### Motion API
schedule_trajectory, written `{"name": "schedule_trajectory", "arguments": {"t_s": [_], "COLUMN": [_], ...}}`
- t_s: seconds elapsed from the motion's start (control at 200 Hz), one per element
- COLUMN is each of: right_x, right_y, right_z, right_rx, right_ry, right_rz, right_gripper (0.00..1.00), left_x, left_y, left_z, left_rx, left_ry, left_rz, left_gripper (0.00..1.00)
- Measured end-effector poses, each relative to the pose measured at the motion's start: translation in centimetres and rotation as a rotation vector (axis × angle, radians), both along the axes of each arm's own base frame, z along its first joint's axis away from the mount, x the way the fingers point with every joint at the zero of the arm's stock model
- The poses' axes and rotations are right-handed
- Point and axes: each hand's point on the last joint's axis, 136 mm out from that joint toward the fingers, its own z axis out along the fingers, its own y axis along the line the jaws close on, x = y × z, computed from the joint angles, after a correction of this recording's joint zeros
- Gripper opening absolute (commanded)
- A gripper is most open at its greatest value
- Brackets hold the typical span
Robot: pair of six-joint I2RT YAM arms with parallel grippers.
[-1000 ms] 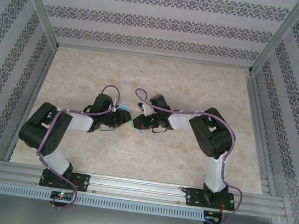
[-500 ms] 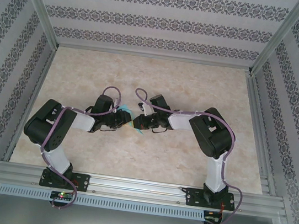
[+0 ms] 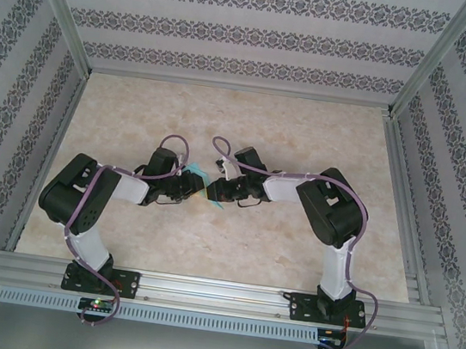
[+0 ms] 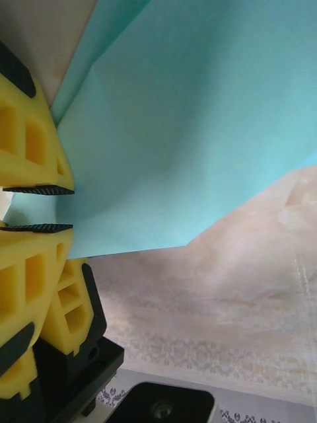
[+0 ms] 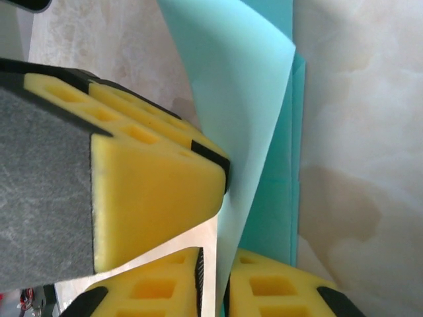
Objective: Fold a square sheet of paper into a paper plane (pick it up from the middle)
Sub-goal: Fold the wing for the fifth time at the center of the table.
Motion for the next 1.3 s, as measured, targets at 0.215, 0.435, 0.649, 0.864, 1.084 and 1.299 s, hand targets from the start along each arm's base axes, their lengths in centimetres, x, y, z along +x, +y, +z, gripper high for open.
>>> {"name": "schedule_trajectory", "arguments": {"t_s": [0.215, 0.435, 0.649, 0.864, 1.084, 1.299], "right_x": [-0.3, -0.8, -0.8, -0.7, -0.7, -0.8], "right_y": [-0.8, -1.5, -1.8, -2.0, -2.1, -2.6], "right_z": [0.2, -0.3, -0.5, -0.9, -0.7, -0.1], "right_rx": [-0.017, -0.04, -0.05, -0.037, -0.017, -0.032], "right_ry": [0.027, 0.041, 0.052, 0.082, 0.11, 0.122], "right_rz": [-0.006, 0.001, -0.003, -0.002, -0.003, -0.005], "right_gripper": [0.21, 0.16, 0.08, 0.06, 0.16, 0.22], "left_x": [0.1, 0.1, 0.1, 0.2, 0.3, 0.3], "left_y": [-0.1, -0.1, -0.1, 0.0, 0.0, 0.1], "left_z": [-0.1, -0.1, -0.2, -0.4, -0.6, -1.0], "left_rx": [0.0, 0.0, 0.003, 0.012, 0.03, 0.059], "left_ry": [0.012, 0.018, 0.026, 0.049, 0.087, 0.143], "left_rz": [0.003, 0.006, 0.006, 0.007, 0.01, 0.017], "left_gripper": [0.23, 0.23, 0.22, 0.19, 0.16, 0.13]}}
